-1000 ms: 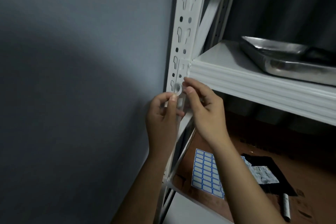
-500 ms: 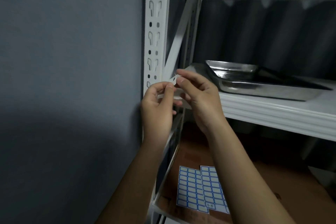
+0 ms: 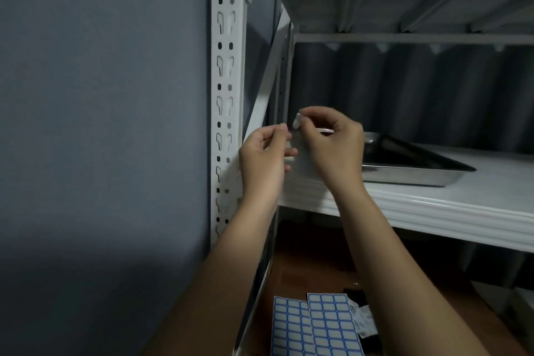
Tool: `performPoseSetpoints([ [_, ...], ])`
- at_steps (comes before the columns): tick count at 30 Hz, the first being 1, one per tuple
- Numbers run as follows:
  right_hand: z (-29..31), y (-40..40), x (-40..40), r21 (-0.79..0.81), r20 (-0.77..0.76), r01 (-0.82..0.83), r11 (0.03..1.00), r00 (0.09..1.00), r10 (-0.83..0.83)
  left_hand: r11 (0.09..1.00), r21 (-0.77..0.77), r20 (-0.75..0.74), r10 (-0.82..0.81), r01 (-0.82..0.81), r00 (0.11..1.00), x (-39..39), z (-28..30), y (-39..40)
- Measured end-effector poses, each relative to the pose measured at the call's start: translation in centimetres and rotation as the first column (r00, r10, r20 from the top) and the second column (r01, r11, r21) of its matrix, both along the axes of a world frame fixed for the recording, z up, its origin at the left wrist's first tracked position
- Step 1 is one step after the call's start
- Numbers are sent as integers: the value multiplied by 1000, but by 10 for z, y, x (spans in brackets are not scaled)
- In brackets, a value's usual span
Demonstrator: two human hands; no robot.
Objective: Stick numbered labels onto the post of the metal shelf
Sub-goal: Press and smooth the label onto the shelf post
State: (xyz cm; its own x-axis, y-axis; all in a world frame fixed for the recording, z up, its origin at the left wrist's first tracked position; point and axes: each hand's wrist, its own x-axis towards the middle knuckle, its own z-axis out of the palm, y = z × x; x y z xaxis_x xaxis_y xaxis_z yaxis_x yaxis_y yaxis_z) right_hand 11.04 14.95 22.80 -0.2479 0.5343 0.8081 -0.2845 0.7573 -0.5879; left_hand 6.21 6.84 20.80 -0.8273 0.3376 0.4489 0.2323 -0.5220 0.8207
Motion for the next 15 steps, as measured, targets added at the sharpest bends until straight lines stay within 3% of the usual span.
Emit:
performPoseSetpoints([
  [4, 23, 43, 15, 86, 142, 223, 971, 962, -233, 999, -33, -25, -23, 22, 999, 3, 12, 16],
  [8, 37, 79, 33, 271, 393, 375, 886, 798, -458, 995, -64, -48, -80, 77, 996, 10, 17, 37],
  [11, 43, 94, 42, 440, 538, 330, 835, 648, -539, 991, -92, -61, -101, 95, 993, 15, 16, 51],
  [15, 49, 102, 50, 445, 696, 193, 874, 540, -474, 989, -118, -96, -100, 88, 990, 17, 12, 60],
])
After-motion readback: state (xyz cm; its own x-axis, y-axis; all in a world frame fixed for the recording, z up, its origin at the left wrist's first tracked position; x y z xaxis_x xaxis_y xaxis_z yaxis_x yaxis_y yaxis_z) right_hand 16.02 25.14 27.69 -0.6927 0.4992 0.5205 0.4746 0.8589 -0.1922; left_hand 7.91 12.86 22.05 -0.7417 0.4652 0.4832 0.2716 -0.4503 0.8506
